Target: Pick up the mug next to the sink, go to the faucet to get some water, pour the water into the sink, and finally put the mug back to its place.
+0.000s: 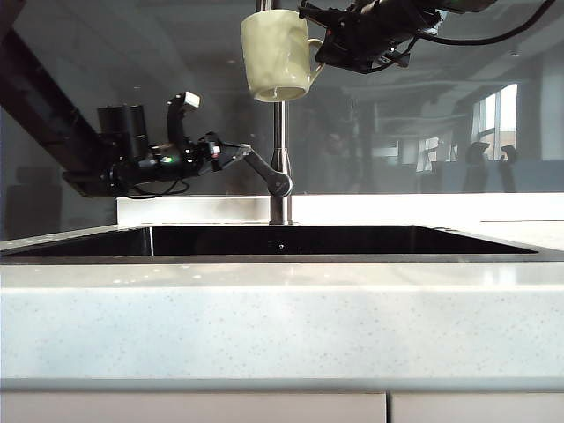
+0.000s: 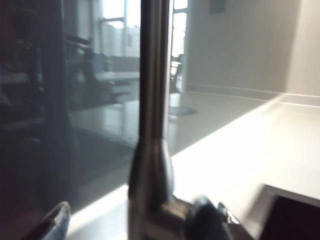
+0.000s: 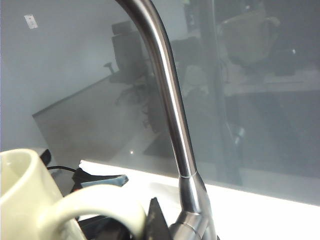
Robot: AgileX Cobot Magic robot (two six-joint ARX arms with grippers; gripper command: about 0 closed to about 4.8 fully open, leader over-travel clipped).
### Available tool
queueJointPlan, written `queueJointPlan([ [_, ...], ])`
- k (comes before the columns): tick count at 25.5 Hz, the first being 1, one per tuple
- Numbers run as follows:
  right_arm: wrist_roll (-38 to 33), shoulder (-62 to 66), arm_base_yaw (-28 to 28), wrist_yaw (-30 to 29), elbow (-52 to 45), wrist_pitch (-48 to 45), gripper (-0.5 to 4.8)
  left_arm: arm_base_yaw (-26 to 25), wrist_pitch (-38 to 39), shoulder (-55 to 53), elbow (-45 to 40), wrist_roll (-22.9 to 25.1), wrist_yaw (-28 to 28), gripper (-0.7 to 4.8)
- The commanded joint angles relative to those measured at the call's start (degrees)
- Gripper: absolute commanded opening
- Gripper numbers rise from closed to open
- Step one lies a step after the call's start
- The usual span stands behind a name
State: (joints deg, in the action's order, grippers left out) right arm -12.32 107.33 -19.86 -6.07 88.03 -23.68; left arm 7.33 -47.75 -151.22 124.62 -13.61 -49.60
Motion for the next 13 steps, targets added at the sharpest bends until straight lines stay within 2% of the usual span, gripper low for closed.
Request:
queueJointPlan([
  [1,0.1,-1.1,0.0,0.0,0.8,-2.9,-0.02,0.2,-6.3,0.4,0.2,-5.2,-7.1,3.71],
  [4,3.8,-1.1,0.0,0.0,0.8,-1.2,-0.01,0.1,-12.2,0.4,0.2,-8.8,-8.7,3.71],
  [7,10.7,-1.7,0.0,0.0,0.8,0.6,-0.02,-0.5,-17.3,0.4,0.2,-11.8,-8.7,3.71],
  [8,15.4,-2.5,0.0,0.7,0.8,2.4,-0.01,-1.1,-19.1,0.4,0.2,-12.7,-8.7,3.71],
  [13,27.9,-4.6,0.0,4.9,0.8,6.0,-0.01,-3.3,-19.2,0.4,0.3,-15.7,-8.0,3.71],
])
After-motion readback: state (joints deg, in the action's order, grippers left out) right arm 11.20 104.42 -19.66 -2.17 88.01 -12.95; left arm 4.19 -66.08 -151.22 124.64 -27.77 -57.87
